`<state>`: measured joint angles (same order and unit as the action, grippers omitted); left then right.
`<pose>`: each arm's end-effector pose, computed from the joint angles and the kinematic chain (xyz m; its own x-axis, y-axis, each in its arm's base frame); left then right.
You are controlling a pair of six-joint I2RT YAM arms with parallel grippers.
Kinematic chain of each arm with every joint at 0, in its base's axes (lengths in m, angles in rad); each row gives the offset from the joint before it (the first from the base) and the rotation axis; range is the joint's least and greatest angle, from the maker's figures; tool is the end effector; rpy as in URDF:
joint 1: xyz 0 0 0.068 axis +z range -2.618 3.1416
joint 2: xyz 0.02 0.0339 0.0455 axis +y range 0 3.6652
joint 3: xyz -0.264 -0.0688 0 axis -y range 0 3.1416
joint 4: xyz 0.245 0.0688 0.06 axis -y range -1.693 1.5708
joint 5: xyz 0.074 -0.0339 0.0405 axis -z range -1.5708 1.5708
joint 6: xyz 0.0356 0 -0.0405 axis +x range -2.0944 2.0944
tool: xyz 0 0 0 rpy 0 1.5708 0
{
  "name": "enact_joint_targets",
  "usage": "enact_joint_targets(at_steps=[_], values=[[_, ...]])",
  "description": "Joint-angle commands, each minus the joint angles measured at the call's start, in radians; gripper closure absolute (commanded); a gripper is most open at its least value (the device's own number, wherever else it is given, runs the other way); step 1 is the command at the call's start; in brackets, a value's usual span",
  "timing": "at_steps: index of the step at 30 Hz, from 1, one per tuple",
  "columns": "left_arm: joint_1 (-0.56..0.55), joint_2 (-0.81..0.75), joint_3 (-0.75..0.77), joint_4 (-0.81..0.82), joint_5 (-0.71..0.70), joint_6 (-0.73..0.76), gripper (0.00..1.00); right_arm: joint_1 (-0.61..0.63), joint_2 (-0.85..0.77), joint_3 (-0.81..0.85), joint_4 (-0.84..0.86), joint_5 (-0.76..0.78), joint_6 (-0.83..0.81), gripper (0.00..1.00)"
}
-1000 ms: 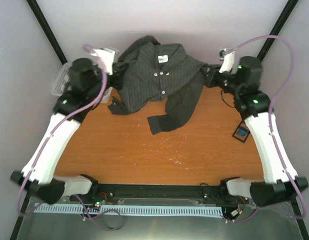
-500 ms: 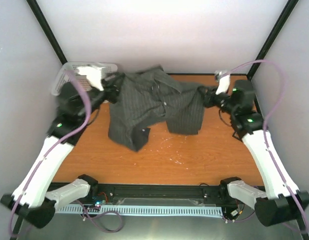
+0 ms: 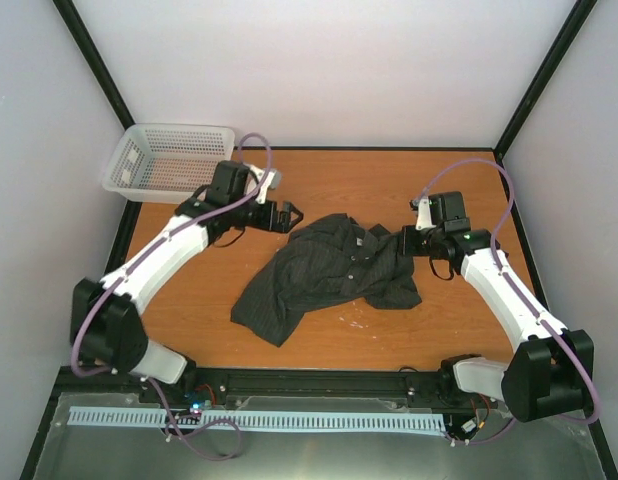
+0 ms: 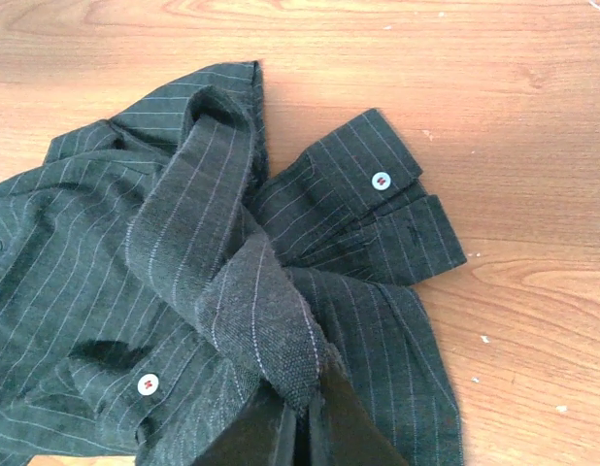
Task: Pin the brooch onto the clothing
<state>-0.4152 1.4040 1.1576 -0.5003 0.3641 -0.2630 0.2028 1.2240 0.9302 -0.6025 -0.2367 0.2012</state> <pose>0.2759 -0.1355 0.2994 -0.7603 0.0697 -0.6458 0.4333 0.7951 -0.4244 0.2432 0.0585 0.2634 -0.8174 0.0303 -0.5753 -0.1795 0.9355 0.3043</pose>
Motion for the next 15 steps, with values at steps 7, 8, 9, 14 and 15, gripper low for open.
enact_joint_targets(at_steps=[7,8,9,14,15], values=[[-0.020,0.506,0.325,-0.073,0.068,0.142,0.00,-0.008,-0.019,0.014,0.014,0.018,-0.024,0.94],[-0.036,0.528,0.324,-0.082,0.014,0.153,0.00,-0.008,-0.022,0.015,0.015,0.019,-0.024,0.94],[-0.058,0.540,0.309,-0.083,-0.044,0.164,0.00,-0.008,-0.025,0.016,0.016,0.018,-0.023,0.94],[-0.131,0.534,0.183,-0.015,-0.168,0.187,0.11,-0.010,-0.032,0.009,0.039,-0.006,-0.007,0.94],[-0.136,0.526,0.160,0.003,-0.194,0.182,0.15,-0.010,-0.031,0.008,0.044,-0.014,-0.003,0.94]])
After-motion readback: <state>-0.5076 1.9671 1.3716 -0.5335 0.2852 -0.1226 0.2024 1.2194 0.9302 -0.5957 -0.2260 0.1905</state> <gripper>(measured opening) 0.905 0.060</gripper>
